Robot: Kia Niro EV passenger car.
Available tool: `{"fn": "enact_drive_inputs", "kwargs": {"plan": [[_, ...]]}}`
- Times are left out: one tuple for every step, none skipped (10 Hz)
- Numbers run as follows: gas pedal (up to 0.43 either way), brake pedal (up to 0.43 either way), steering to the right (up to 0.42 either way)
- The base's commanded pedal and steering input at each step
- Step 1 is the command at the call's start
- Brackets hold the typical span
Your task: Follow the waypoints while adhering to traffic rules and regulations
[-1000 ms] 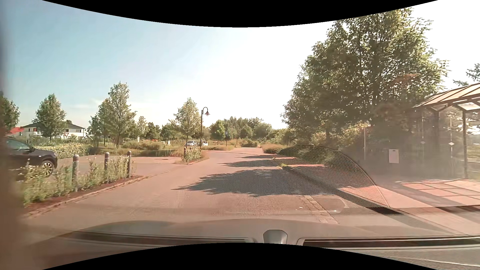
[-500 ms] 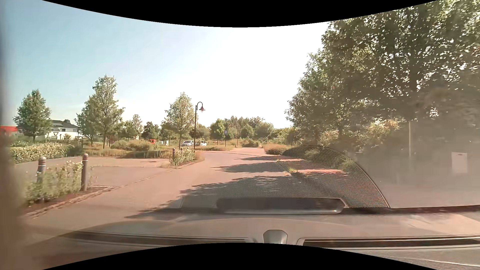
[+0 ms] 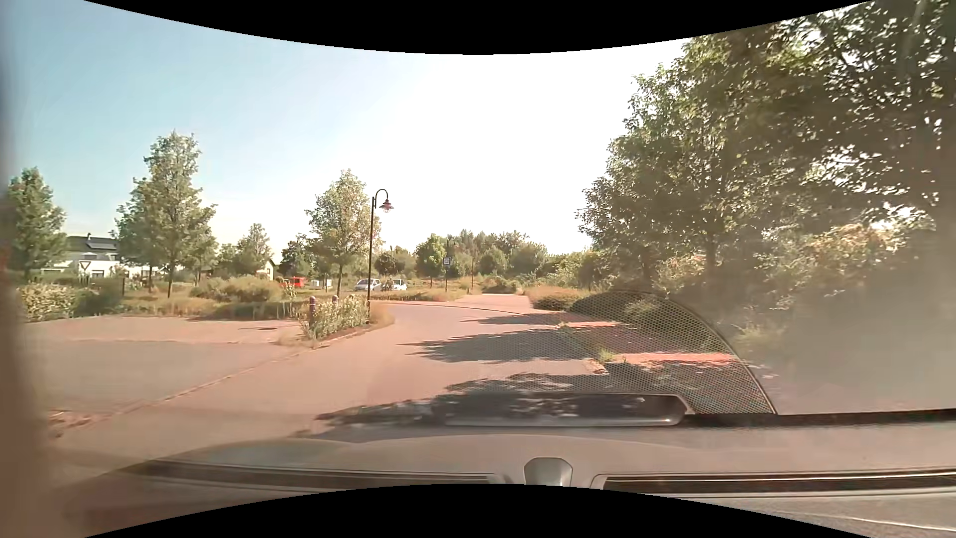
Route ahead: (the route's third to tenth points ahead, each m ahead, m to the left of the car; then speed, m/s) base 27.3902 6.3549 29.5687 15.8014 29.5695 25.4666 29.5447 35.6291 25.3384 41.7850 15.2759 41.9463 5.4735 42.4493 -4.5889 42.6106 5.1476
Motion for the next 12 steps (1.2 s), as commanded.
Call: {"fn": "enact_drive_inputs", "kwargs": {"plan": [[0.087, 0.006, 0.009], [0.087, 0.006, 0.011], [0.087, 0.006, 0.011], [0.079, 0.006, 0.011], [0.079, 0.006, 0.011], [0.079, 0.006, 0.011], [0.087, 0.006, 0.011], [0.087, 0.006, 0.011], [0.087, 0.006, 0.011], [0.087, 0.006, 0.011], [0.087, 0.006, 0.010], [0.087, 0.006, 0.007]]}}
